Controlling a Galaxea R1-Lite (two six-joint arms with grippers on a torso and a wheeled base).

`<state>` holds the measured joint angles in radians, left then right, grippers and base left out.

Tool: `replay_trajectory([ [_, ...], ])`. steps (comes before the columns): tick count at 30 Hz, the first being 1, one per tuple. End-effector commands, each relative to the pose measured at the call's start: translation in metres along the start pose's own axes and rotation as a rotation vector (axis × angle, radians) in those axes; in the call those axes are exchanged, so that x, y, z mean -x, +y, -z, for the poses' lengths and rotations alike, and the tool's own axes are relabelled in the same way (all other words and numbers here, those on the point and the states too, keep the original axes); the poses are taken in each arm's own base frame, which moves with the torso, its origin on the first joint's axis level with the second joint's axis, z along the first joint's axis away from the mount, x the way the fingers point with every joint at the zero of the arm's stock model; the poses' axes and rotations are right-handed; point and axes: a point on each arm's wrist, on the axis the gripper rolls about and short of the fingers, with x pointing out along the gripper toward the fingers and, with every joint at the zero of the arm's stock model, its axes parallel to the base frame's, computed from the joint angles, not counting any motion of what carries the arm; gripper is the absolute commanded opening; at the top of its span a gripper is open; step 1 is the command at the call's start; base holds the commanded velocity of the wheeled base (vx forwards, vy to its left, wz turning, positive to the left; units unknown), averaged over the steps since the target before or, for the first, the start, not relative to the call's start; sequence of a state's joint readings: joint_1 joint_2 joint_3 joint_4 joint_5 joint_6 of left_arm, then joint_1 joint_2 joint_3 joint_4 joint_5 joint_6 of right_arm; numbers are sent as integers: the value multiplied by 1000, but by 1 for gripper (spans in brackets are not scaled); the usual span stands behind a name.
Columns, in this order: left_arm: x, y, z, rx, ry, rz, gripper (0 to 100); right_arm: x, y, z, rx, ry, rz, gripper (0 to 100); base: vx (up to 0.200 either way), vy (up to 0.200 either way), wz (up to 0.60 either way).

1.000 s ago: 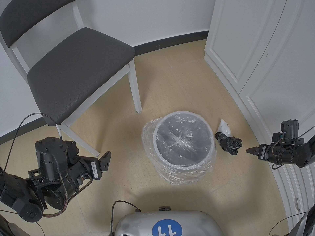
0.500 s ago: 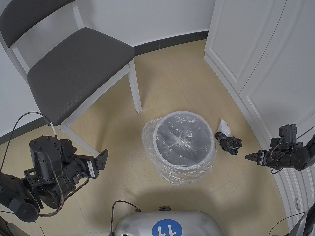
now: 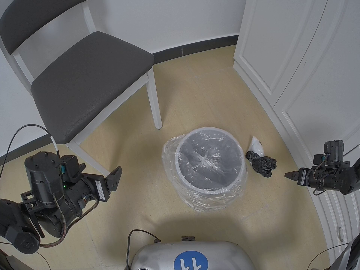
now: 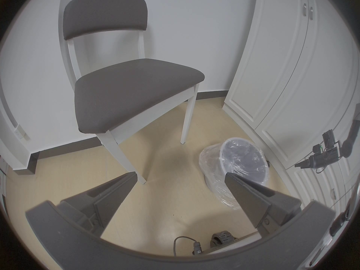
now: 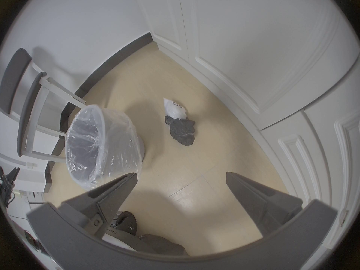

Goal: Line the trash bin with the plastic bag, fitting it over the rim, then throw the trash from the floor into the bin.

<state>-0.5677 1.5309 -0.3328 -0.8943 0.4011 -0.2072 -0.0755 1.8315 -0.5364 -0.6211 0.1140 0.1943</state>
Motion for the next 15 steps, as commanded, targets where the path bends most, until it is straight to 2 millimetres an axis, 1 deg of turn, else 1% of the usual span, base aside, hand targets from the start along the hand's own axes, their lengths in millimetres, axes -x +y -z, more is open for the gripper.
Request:
replay_trajectory([
  [1, 2, 2, -1, -7, -5, -6, 100, 7, -2, -4, 5, -29, 0, 100, 0, 0, 0],
  [6, 2, 2, 0, -8, -4, -1, 100, 6, -5, -5, 1, -29, 10, 100, 0, 0, 0],
  [10, 1, 1, -2, -8, -6, 13, 100, 4, -13, -6, -12, -30, 30, 100, 0, 0, 0],
  [15, 6, 3, -4, -3, -15, 16, 100, 7, -13, -5, -4, -33, 31, 100, 0, 0, 0],
])
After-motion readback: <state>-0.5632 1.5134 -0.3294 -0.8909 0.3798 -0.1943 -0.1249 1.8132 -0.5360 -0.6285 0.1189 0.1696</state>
